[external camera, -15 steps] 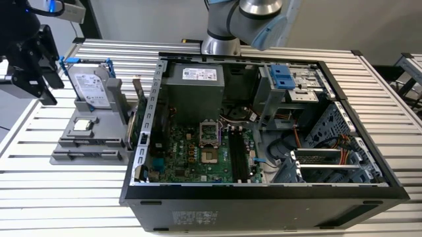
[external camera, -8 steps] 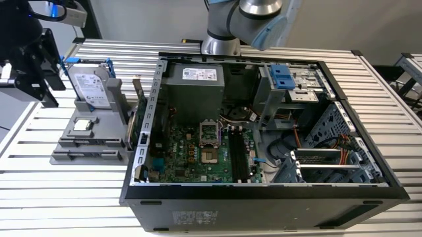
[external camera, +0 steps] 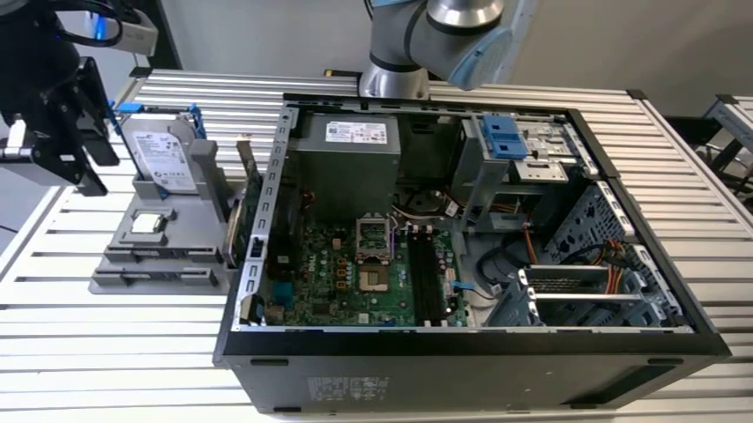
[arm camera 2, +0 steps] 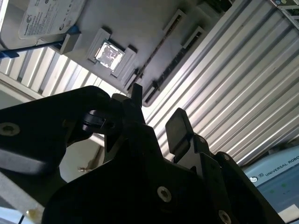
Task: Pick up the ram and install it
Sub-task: 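Pick up the ram and move it above insertion slot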
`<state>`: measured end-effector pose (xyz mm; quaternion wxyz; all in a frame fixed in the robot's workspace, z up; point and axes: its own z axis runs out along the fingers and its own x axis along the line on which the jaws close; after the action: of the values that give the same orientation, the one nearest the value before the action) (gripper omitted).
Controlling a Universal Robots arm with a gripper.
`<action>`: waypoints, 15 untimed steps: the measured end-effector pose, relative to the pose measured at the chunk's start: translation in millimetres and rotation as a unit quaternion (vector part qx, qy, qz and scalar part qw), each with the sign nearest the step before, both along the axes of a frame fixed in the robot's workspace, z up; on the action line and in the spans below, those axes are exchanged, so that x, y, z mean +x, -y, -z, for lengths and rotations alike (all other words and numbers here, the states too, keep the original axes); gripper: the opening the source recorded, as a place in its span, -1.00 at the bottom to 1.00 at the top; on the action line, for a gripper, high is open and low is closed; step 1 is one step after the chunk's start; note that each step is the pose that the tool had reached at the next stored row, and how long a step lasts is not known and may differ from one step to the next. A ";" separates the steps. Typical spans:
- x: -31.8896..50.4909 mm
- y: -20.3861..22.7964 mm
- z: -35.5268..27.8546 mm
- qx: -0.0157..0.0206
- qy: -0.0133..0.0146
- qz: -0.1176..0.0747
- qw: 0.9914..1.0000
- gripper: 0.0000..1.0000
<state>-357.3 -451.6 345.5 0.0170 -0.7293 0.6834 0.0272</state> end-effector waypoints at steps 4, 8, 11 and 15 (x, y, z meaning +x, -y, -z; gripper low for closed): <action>0.0 0.0 3.1 0.000 0.000 0.000 1.000 1.00; 0.0 0.0 6.0 0.000 0.000 0.000 1.000 1.00; 0.0 0.0 8.2 0.000 0.000 0.000 1.000 1.00; 0.0 0.0 11.2 0.000 0.000 0.000 1.000 1.00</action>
<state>-357.3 -451.5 334.3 0.0170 -0.7293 0.6834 0.0272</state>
